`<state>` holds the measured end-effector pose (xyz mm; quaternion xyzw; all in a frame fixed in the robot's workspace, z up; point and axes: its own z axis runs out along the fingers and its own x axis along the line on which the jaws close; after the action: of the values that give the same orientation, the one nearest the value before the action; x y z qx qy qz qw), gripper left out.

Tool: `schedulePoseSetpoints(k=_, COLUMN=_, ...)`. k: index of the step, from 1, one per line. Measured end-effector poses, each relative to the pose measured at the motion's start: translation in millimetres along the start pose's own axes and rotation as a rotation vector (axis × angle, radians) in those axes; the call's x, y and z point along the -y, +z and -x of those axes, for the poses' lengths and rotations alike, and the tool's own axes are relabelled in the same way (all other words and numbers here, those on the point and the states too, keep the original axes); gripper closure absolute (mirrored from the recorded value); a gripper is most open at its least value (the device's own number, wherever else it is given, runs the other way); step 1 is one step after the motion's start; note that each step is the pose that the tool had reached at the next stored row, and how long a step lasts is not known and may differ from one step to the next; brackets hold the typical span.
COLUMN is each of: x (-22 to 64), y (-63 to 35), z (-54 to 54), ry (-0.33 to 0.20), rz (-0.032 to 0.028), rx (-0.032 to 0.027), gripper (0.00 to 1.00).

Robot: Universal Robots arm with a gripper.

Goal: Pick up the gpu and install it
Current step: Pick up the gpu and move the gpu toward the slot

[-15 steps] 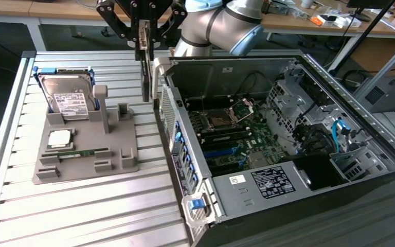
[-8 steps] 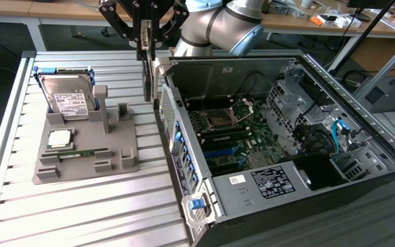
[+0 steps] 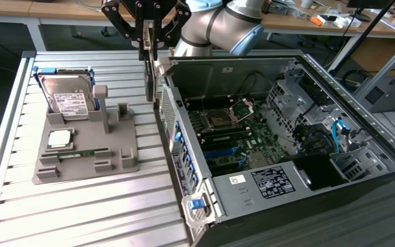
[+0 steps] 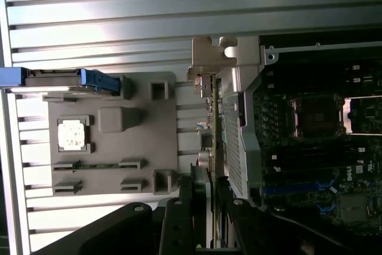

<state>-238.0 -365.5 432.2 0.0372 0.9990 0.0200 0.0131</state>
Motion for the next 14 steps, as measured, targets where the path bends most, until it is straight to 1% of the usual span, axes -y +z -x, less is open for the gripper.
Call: schedulePoseSetpoints(k=14, x=-0.5, y=0.2, z=6.8, ry=0.000, rz=0.0000, rx=-0.0001, gripper=0.73)
